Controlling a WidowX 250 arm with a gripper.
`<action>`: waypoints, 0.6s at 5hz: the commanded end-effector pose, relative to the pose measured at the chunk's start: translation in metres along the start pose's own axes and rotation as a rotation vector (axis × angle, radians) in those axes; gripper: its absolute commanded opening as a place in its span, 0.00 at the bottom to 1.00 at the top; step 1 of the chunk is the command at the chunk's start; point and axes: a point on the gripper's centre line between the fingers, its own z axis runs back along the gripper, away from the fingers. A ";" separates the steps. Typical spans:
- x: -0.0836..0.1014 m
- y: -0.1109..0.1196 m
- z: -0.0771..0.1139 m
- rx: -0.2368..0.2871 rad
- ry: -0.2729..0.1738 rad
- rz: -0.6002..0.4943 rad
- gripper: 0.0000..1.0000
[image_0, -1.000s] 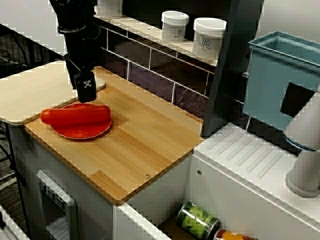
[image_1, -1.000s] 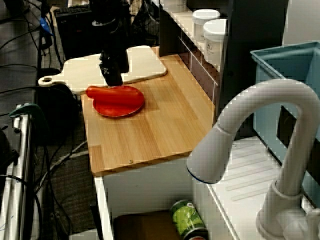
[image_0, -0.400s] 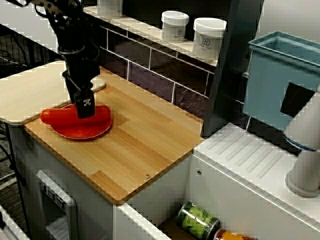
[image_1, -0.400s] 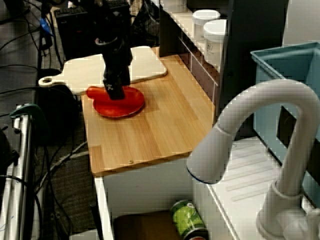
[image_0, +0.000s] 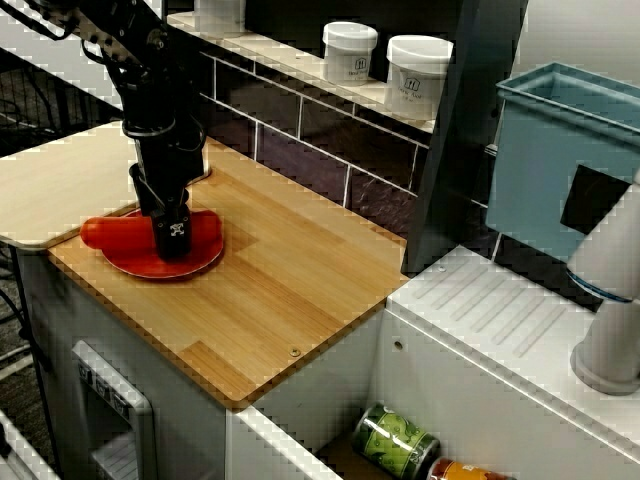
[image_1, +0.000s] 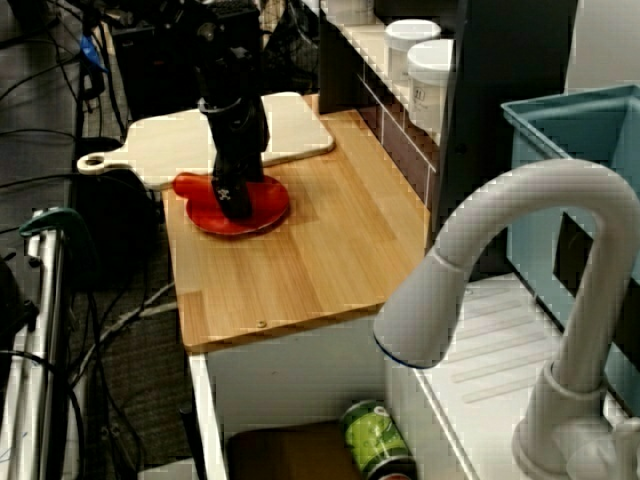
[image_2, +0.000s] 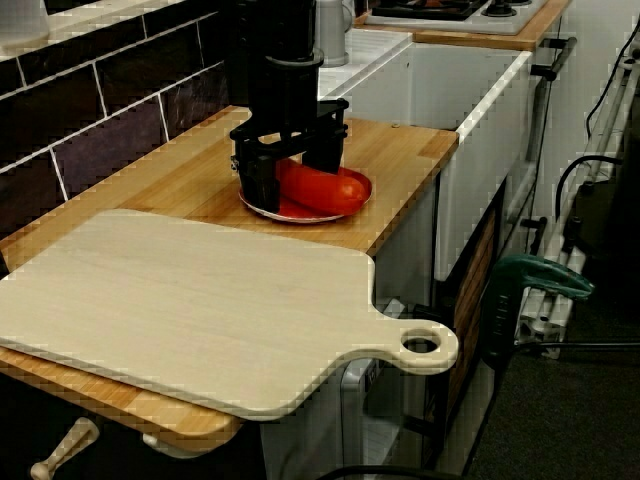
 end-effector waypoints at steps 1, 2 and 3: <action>-0.003 -0.003 0.013 0.004 -0.031 0.014 0.00; 0.000 -0.003 0.024 0.005 -0.044 0.016 0.00; 0.006 0.002 0.047 0.004 -0.074 0.023 0.00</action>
